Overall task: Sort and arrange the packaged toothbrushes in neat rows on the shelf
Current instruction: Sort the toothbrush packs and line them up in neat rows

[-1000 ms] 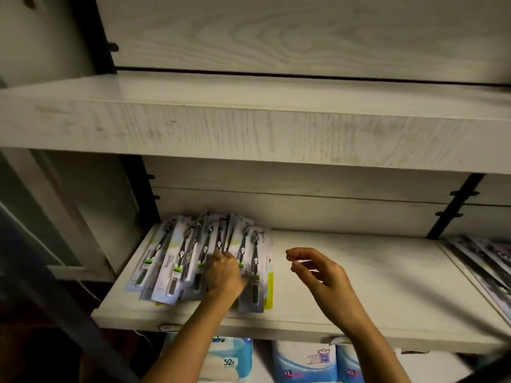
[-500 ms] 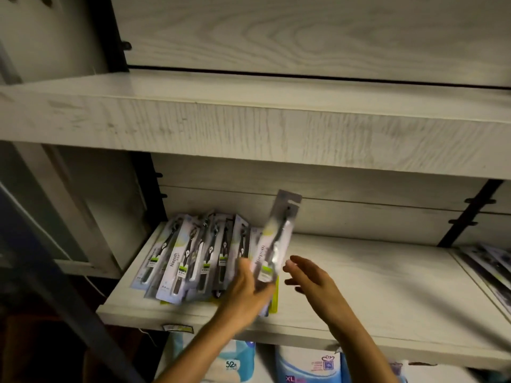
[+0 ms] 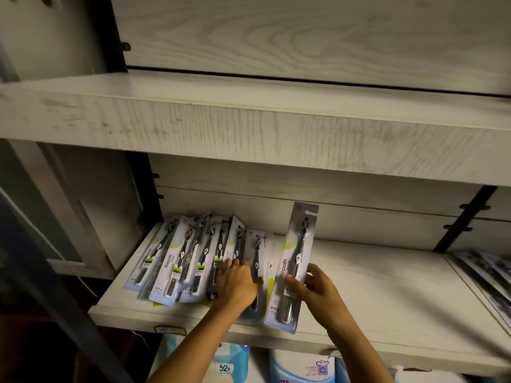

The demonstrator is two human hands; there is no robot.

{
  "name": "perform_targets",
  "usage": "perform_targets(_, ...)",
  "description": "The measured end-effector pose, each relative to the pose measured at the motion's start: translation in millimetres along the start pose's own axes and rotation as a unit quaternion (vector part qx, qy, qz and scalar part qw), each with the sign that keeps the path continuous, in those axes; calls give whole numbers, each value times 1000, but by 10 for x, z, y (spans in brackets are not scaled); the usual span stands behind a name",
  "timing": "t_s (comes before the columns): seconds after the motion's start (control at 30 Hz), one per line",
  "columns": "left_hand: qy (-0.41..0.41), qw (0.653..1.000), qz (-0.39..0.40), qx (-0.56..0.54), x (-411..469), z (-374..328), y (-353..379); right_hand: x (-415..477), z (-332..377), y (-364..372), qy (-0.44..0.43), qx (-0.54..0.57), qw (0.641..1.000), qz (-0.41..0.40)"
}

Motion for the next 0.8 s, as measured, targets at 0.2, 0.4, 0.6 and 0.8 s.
perform_targets(0.2, -24, 998, -48, 14, 180, -36, 92, -24, 8, -100, 1, 8, 1000, -7)
perform_targets(0.4, -58, 986, -86, -131, 127, 44, -31, -26, 33, -148, -21, 27, 999, -10)
perform_targets(0.6, 21, 877, -45, -479, -232, 28, -284, -85, 65, -224, -29, 24, 999, 5)
perform_targets(0.8, 65, 748, 94, -654, -615, -243, -425, -290, 100, -380, -43, 20, 999, -2)
Point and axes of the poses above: each hand's wrist, its own x-axis towards the middle knuckle, its own y-axis out of the palm, z = x × y, the point moved 7 cm from there along x, towards the middle knuckle
